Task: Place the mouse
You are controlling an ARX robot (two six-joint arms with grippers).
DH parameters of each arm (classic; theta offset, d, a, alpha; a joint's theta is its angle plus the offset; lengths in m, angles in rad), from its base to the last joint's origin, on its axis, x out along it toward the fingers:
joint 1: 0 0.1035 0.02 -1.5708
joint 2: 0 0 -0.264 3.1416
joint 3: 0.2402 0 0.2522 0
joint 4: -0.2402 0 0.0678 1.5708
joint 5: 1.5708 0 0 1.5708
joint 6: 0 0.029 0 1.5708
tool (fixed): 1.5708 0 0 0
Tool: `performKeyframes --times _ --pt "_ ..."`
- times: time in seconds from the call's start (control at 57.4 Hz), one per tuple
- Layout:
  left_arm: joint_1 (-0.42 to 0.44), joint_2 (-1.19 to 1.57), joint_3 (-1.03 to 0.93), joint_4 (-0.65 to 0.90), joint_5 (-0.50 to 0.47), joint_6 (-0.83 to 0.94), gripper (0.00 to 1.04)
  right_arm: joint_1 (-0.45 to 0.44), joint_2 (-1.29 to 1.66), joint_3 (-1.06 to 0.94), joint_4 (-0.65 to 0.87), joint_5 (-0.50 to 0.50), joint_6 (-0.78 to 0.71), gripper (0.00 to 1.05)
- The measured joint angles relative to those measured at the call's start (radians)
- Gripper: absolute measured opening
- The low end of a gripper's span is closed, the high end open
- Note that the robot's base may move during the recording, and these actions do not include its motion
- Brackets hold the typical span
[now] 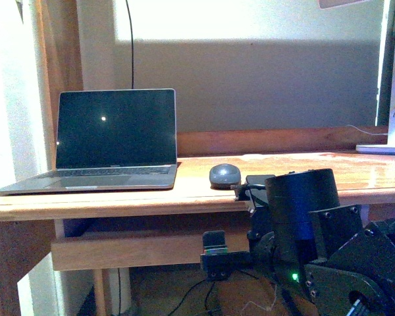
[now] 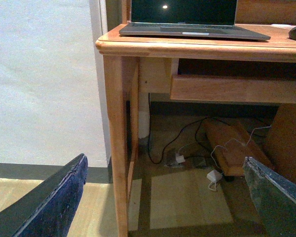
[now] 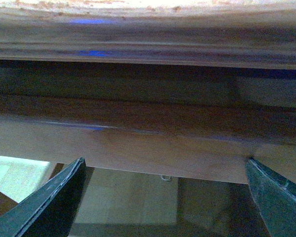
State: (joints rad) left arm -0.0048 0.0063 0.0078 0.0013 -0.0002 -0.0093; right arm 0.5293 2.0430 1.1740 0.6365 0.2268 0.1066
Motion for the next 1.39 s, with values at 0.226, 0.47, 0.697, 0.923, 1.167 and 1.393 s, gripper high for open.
performKeyframes --times 0.226,0.47,0.697,0.923,1.167,1.393 --pt "0.0 0.0 0.0 0.0 0.0 0.0 0.97 -0.002 0.0 0.002 0.0 -0.002 0.04 0.97" --pt "0.0 0.0 0.0 0.0 0.0 0.0 0.97 -0.104 -0.232 -0.222 0.035 -0.227 0.112 0.97" --pt "0.0 0.0 0.0 0.0 0.0 0.0 0.97 -0.303 -0.706 -0.589 -0.002 -0.585 0.172 0.97" --pt "0.0 0.0 0.0 0.0 0.0 0.0 0.97 -0.518 -1.058 -0.856 -0.011 -0.83 0.184 0.97" --pt "0.0 0.0 0.0 0.0 0.0 0.0 0.97 -0.739 -1.254 -1.036 -0.022 -1.04 0.222 0.97" --pt "0.0 0.0 0.0 0.0 0.0 0.0 0.97 -0.898 -1.406 -1.16 -0.059 -1.049 0.223 0.91"
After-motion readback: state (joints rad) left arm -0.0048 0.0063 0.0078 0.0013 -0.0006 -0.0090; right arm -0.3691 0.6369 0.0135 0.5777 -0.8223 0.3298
